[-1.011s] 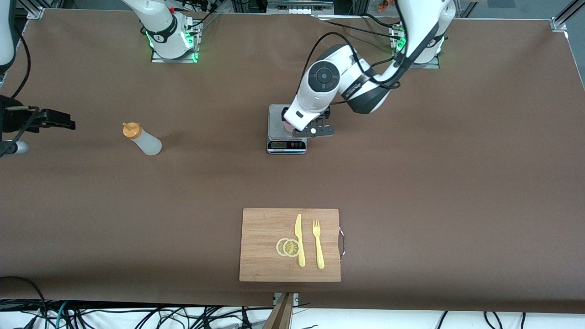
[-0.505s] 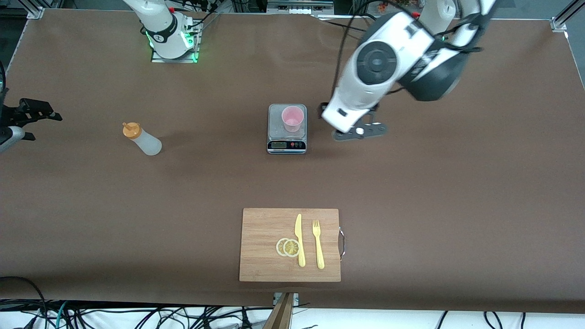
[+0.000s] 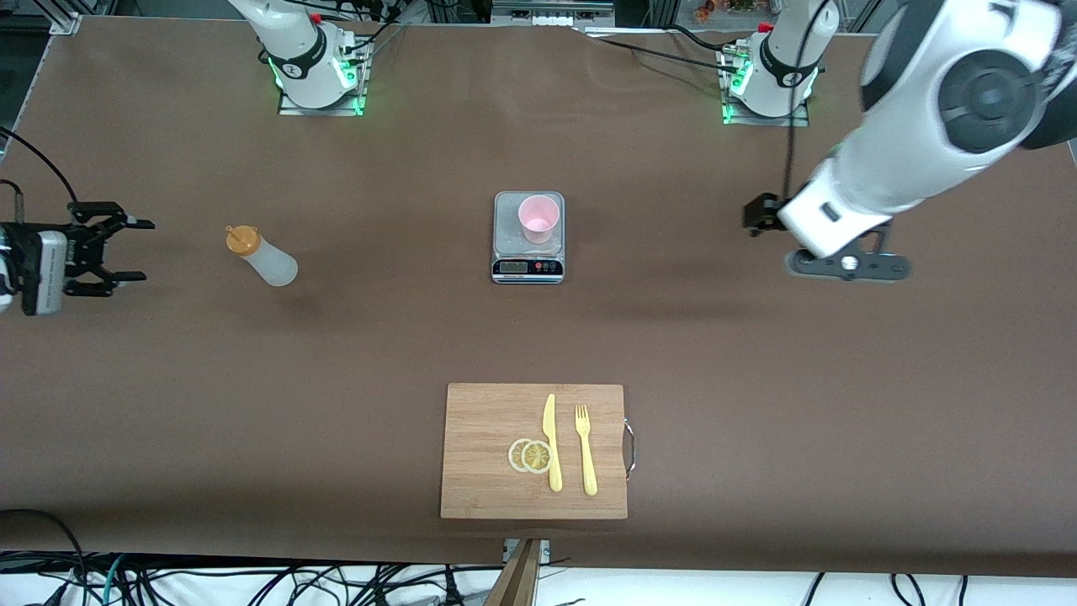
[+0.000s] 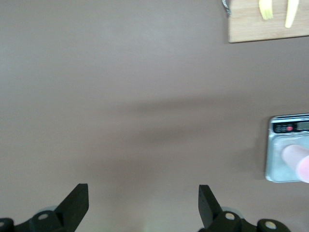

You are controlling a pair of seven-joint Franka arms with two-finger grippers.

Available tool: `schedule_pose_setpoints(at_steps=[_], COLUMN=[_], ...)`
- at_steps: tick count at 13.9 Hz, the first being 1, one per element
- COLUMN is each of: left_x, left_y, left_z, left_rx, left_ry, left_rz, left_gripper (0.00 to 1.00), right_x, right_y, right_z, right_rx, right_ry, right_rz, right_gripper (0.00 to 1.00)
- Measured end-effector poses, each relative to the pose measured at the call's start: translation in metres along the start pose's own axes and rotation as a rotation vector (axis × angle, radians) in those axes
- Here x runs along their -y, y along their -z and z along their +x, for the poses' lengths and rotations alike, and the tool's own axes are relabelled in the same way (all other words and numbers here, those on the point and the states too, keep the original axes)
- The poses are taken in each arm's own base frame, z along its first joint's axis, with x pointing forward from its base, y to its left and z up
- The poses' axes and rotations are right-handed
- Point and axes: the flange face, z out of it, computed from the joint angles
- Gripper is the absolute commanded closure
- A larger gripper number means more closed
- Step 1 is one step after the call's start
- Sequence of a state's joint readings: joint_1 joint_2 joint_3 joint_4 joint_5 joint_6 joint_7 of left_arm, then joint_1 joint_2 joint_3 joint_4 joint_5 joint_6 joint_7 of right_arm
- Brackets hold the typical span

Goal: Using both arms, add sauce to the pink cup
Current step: 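Release the cup and raise the left gripper back toward rest, then reach the right gripper to the squeeze bottle and grasp it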

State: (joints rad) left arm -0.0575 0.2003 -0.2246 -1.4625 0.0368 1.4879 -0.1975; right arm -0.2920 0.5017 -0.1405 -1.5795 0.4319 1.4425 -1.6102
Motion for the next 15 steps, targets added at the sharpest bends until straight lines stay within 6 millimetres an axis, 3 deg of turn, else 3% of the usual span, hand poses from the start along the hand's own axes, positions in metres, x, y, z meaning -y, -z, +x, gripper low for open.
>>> schedule_pose_setpoints(at_steps=[3, 6, 10, 15], left_x=[0.049, 0.072, 0.094, 0.108], left_y=[0.014, 0.022, 0.017, 0.011], left_z=[-0.004, -0.021, -0.049, -0.049], left_rx=[-0.033, -0.067, -0.052, -0.049], left_ry=[-0.022, 0.018, 0.116, 0.166], left_rz=[-0.021, -0.032, -0.035, -0.042], left_gripper=[0.0, 0.0, 0.0, 0.0], right_x=[-0.031, -0.052, -0.053, -0.05], right_y=[-0.038, -0.071, -0.102, -0.12], right_z=[-0.033, -0.065, -0.096, -0.109], right_rx=[-0.083, -0.187, -0.345, -0.503], right_ry=[0.137, 0.276, 0.423, 0.571], right_rz=[0.065, 0.102, 0.14, 0.148], right_gripper=[0.0, 0.0, 0.0, 0.0])
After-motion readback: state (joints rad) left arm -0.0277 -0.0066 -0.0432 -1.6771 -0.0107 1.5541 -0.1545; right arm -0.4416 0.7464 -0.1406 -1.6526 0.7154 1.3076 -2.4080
